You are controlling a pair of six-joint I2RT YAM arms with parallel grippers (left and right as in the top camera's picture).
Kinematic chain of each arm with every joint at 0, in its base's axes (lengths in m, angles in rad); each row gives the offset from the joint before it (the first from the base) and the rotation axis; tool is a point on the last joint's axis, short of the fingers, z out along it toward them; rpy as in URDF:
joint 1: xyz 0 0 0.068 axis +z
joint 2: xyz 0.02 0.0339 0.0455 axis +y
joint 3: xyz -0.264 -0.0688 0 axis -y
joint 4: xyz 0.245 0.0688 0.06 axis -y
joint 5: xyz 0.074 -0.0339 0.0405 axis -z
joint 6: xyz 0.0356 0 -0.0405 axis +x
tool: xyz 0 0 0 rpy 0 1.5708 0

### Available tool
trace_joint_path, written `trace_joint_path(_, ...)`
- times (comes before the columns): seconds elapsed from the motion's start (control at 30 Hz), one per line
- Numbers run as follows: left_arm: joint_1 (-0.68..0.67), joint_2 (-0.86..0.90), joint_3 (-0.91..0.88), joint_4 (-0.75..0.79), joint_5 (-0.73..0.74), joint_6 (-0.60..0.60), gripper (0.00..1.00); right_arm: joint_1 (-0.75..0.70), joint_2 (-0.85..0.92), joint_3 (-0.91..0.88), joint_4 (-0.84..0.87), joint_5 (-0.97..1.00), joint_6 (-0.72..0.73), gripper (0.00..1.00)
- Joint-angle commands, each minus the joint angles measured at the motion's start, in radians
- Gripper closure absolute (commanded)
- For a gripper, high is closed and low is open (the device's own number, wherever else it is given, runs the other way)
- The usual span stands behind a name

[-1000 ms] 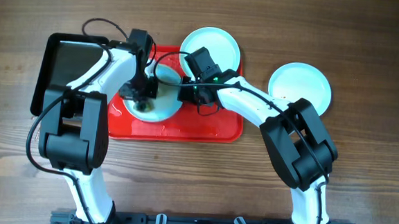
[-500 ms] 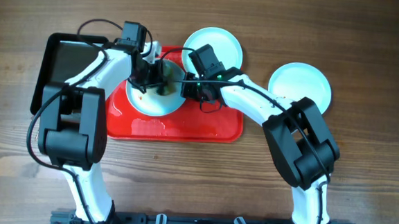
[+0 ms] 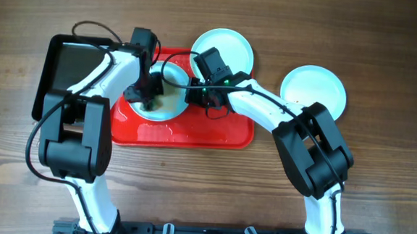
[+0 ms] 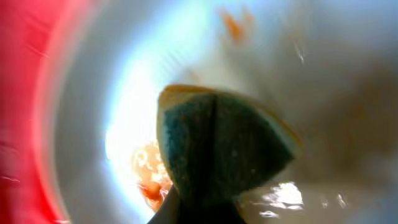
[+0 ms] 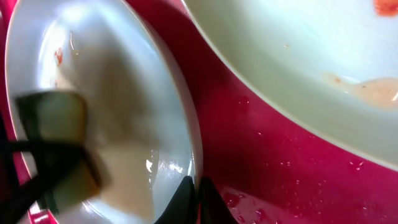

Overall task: Clean dirty plates on tray and stack at the side
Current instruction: 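Scrub the lower plate with the sponge while the right gripper holds it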

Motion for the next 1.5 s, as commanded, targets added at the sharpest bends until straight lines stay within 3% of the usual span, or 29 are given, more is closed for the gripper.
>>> trace_joint_path(0.0, 0.018, 0.057, -0.025, 0.051, -0.301, -0.074, 0.96, -0.004, 0.023, 0.011, -0.014, 0.007, -0.019, 0.95)
trace_joint_path(0.07, 0.018, 0.066, -0.025, 0.081, -0.393, -0.100, 0.96, -0.004, 0.023, 0.011, -0.013, 0.008, -0.019, 0.95)
trace_joint_path(0.2, -0.004, 0.077, -0.025, 0.281, -0.356, -0.085, 0.96, -0.004, 0.023, 0.011, -0.013, 0.008, -0.019, 0.95)
trace_joint_path(0.33, -0.048, 0.077, -0.025, 0.447, -0.129, -0.083, 0.96, -0.004, 0.023, 0.011, -0.013, 0.008, -0.023, 0.95)
trace_joint_path(0.4, -0.065, 0.077, -0.025, 0.481, 0.057, 0.016, 0.96, -0.004, 0.023, 0.011, -0.013, 0.008, -0.027, 0.95)
trace_joint_path(0.57, -0.080, 0.077, -0.025, 0.428, 0.231, 0.077, 0.96, -0.004, 0.023, 0.011, -0.013, 0.007, -0.027, 0.96)
trace_joint_path(0.7, -0.071, 0.077, -0.025, 0.362, 0.240, 0.078, 0.96, -0.004, 0.023, 0.011, -0.013, 0.008, -0.029, 0.95)
trace_joint_path(0.83, -0.042, 0.077, -0.025, 0.140, 0.256, 0.098, 0.96, -0.005, 0.024, 0.011, 0.004, 0.008, -0.030, 0.95)
trace_joint_path(0.9, -0.011, 0.077, -0.025, 0.062, 0.256, 0.013, 0.96, -0.006, 0.024, 0.011, 0.019, 0.009, -0.031, 0.76)
trace_joint_path(0.97, 0.033, 0.077, -0.025, 0.013, 0.257, -0.123, 0.96, -0.007, 0.024, 0.011, 0.038, 0.008, -0.031, 0.64)
trace_joint_path(1.07, 0.044, 0.077, -0.025, 0.015, 0.260, -0.164, 0.96, -0.007, 0.024, 0.011, 0.084, -0.055, -0.065, 0.60)
trace_joint_path(1.23, 0.035, 0.077, -0.025, 0.044, 0.264, -0.171, 0.96, 0.027, 0.053, 0.011, 0.093, -0.032, -0.058, 0.65)
trace_joint_path(1.33, 0.035, 0.077, -0.025, 0.060, 0.264, -0.167, 0.96, 0.036, 0.107, 0.011, 0.092, -0.067, -0.026, 0.95)
trace_joint_path(1.37, 0.035, 0.077, -0.025, 0.066, 0.263, -0.162, 0.96, 0.036, 0.109, 0.011, 0.089, -0.067, -0.026, 0.95)
trace_joint_path(1.47, 0.034, 0.077, -0.025, 0.167, 0.216, 0.021, 0.96, 0.035, 0.109, 0.011, 0.083, -0.078, -0.026, 0.95)
